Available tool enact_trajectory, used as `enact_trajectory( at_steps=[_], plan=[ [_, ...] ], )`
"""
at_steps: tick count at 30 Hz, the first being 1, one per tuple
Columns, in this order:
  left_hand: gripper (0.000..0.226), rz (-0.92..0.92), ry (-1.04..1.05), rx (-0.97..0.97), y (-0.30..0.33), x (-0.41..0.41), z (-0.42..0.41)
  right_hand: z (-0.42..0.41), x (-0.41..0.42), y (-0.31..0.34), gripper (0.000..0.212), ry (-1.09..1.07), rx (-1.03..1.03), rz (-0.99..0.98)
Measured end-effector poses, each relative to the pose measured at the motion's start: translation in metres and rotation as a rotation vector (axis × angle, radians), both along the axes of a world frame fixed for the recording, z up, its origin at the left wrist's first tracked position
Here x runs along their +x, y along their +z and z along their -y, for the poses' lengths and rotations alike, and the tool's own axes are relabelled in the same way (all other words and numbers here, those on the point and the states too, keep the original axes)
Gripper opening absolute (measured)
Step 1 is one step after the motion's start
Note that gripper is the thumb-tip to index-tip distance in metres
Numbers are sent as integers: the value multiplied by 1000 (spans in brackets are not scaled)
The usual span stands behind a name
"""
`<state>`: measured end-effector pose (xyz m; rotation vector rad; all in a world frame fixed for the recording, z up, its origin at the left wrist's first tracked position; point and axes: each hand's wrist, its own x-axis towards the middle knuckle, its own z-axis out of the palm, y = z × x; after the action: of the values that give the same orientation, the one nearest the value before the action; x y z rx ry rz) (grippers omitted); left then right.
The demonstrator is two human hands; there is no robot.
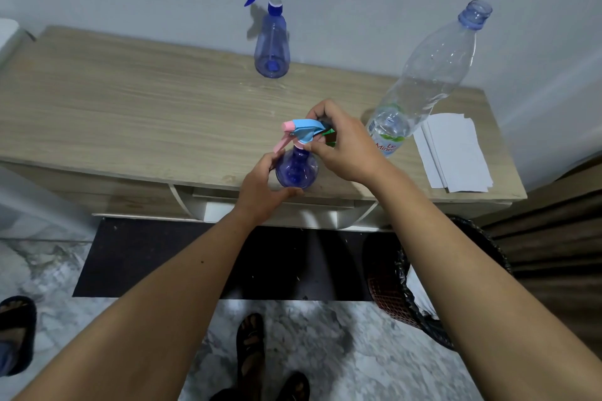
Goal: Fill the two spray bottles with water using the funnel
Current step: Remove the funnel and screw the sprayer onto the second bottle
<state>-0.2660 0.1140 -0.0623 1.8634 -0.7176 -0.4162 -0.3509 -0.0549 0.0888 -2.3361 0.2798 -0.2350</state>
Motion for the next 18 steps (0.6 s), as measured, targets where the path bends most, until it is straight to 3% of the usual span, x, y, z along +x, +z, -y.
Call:
enact_trajectory(
  at_steps=[10,18],
  plan=[
    [90,22,-3,27,0,-1,1,3,9,7,25,102,-192,-169],
    [96,-34,-12,-5,5,-3,-1,11,15,-2,23,145,-266,-114]
  ],
)
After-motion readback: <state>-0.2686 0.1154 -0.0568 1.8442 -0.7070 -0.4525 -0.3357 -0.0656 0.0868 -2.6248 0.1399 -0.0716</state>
